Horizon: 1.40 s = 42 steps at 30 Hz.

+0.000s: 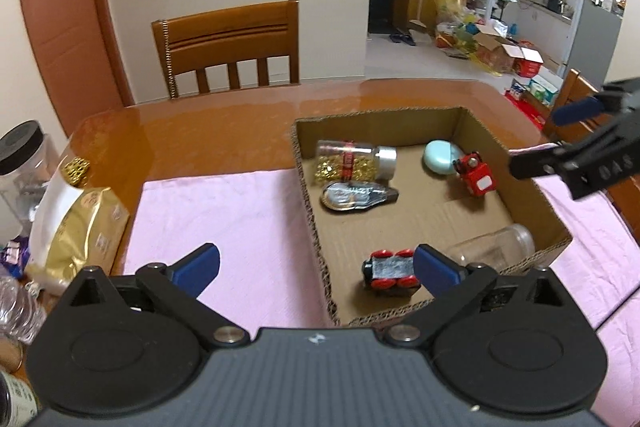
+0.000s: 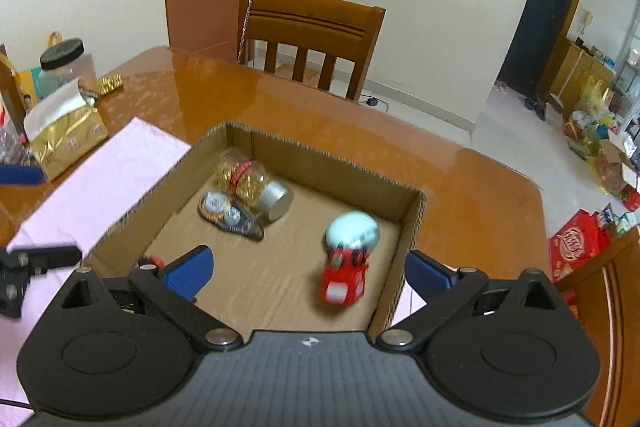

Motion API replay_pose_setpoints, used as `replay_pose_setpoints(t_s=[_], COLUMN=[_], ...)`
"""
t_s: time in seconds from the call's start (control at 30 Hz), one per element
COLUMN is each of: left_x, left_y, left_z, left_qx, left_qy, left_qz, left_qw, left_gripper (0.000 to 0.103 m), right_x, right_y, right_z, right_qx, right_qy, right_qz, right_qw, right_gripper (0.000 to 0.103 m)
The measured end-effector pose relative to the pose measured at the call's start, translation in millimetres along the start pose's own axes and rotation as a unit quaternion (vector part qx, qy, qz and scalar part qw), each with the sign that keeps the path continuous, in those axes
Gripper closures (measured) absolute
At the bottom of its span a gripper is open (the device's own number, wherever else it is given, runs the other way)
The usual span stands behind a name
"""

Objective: Organize rigid objects
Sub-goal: 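Move the left tool to the black timer while the right tool reaches the white MEDICAL bottle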

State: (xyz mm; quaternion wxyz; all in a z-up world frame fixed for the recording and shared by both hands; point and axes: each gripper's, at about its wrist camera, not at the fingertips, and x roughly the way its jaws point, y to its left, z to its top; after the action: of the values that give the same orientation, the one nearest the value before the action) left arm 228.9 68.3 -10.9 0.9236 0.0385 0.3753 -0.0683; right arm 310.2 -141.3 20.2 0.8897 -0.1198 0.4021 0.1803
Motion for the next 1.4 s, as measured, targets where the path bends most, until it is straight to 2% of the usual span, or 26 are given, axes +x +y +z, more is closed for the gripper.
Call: replay_pose_setpoints(t_s=[0.23, 0.47, 0.63, 0.93, 1.0, 1.27, 1.4], left_x=[1.4, 2.8, 11.1, 48.7, 49.9, 46.7, 43.7], left_y=[-2.5, -4.4, -9.8, -35.1, -36.0, -6.9, 10.2], left_z=[-21.8, -53.9, -76.7, -109.2, -112.3, -113.3, -113.2], left_qx=[-0.009, -0.008, -0.007, 0.006, 0.006, -0.036, -0.057], left_qy=[0.014, 0.037, 0.068, 0.126, 0.12, 0.124, 0.13], left_qz=[-0.003, -0.008, -0.023, -0.015, -0.006, 0.026, 0.054], left_qw=[0.9999, 0.9993, 0.9974, 0.9919, 0.9928, 0.9912, 0.9884], left_gripper=[0.001, 0.001, 0.001, 0.0, 0.0, 0.0, 0.001], right_x=[-15.3, -22.0, -9.3, 31.5, 36.6, 45.6, 50.4], right_y=[11.7, 29.3, 47.6, 39.0, 33.1, 23.9, 21.2], right_z=[-39.3, -97.5, -128.6, -146.8, -148.1, -153.4, -158.0], right_qx=[0.039, 0.083, 0.073, 0.077, 0.085, 0.088, 0.085], right_qy=[0.018, 0.057, 0.095, 0.131, 0.135, 0.141, 0.147], right_qz=[-0.014, -0.037, -0.057, -0.034, -0.024, -0.008, -0.001], right_qw=[0.999, 0.994, 0.991, 0.988, 0.987, 0.986, 0.985], right_gripper=[0.0, 0.0, 0.0, 0.0, 0.0, 0.0, 0.0])
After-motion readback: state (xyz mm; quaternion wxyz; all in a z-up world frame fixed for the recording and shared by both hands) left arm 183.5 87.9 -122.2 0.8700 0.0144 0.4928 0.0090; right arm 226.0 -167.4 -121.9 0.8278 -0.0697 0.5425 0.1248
